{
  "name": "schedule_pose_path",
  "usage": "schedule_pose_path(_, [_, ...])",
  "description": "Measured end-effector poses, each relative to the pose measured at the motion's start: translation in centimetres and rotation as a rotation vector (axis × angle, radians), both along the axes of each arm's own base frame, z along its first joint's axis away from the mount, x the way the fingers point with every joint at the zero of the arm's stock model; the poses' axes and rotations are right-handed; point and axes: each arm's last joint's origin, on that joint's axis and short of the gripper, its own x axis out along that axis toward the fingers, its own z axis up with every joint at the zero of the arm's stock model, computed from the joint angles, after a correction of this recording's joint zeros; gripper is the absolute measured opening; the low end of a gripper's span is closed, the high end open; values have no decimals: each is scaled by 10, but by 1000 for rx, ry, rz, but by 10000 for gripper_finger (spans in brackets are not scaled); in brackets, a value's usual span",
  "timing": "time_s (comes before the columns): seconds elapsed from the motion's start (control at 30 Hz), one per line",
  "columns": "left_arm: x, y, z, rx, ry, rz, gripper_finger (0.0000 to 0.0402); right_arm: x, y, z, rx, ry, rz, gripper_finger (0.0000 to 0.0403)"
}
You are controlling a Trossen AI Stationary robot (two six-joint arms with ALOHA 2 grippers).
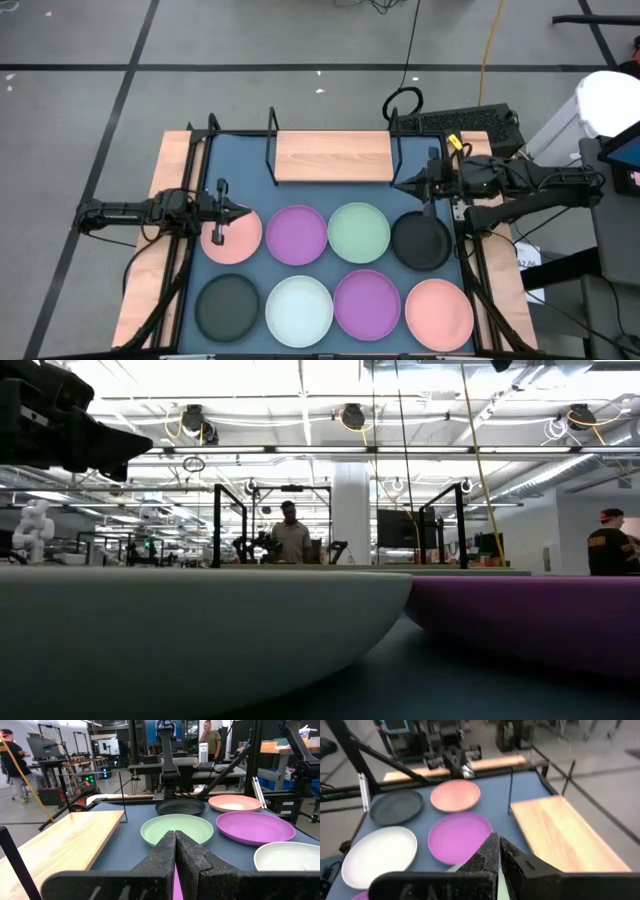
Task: Place and stack plates onto a shelf
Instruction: Put the black bowl on the shelf
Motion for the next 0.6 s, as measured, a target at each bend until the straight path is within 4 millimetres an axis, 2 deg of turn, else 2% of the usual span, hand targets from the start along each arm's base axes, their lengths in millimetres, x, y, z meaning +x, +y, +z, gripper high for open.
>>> schedule_pose_path(0.37, [0, 0, 1, 12, -7, 6, 12, 4, 5, 3, 118, 221, -66, 0])
schedule_pose_path(0.6, [0, 2, 7, 3, -69, 54, 12, 10, 10, -10, 204, 364, -86, 0])
